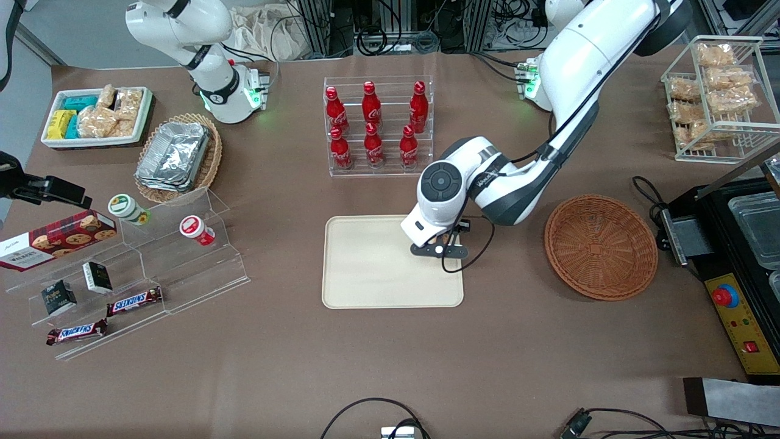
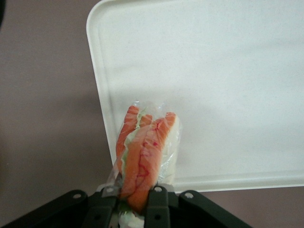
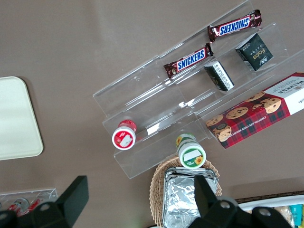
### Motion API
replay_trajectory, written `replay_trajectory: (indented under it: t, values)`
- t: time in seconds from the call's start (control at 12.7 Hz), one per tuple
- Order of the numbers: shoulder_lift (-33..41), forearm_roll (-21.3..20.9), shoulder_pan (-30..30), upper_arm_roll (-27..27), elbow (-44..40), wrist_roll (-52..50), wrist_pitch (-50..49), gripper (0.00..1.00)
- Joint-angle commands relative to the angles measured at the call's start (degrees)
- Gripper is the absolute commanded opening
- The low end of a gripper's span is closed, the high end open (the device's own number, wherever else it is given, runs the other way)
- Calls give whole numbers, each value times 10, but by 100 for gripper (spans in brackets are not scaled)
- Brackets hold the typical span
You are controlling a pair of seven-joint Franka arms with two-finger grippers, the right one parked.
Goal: Place sandwich from basket to tray
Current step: 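Carry the sandwich over the beige tray and lower it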
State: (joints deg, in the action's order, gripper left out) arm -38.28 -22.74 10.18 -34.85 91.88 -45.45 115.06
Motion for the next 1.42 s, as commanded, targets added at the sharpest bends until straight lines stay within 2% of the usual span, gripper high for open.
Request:
replay_trajectory:
  t: [0.0, 0.16, 0.47, 0.63, 0.71, 0.87, 1.03, 1.18, 1.34]
  values:
    - [-35, -33, 17, 4, -38, -33, -13, 19]
    - [-50, -55, 17, 4, -43, -53, -12, 19]
    - [-72, -71, 27, 5, -59, -67, -12, 19]
    - [-75, -77, 28, 6, -59, -77, -12, 23]
    - [-76, -82, 28, 6, -59, -77, -12, 32]
    - [-76, -82, 28, 6, -59, -77, -12, 57]
    - [-75, -79, 27, 5, -64, -78, -12, 74]
    - [-71, -75, 23, 5, -70, -77, -13, 80]
    - [-64, -72, 17, 5, -76, -77, -20, 82]
